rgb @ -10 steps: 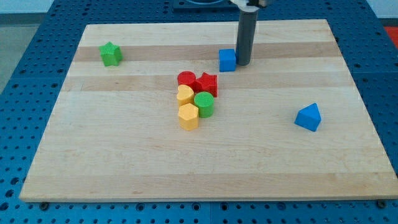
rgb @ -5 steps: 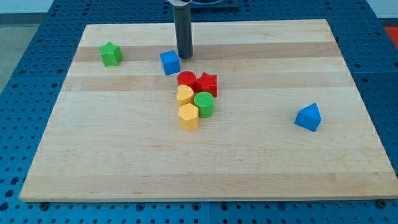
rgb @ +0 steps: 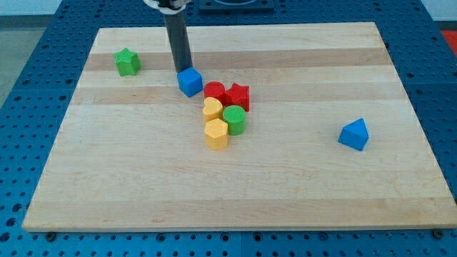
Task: Push the blue cube diagonal to the green star
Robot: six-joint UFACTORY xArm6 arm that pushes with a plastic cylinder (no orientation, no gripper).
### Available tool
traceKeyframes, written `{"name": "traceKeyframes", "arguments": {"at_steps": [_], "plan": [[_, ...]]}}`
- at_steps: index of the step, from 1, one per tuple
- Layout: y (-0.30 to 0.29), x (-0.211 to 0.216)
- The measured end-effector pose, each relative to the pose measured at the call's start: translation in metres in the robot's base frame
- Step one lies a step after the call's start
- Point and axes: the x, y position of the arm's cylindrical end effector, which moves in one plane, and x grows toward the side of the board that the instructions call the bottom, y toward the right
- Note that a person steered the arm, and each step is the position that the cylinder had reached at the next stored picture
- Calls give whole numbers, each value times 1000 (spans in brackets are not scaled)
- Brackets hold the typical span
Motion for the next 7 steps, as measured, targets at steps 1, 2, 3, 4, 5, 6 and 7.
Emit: {"name": "traceKeyframes", "arguments": {"at_steps": [1,2,3,4,5,6,7], "plan": [[26,0],[26,5],[-7,20],[-10,22],[-10,20],[-19,6],[-33,-38]]}}
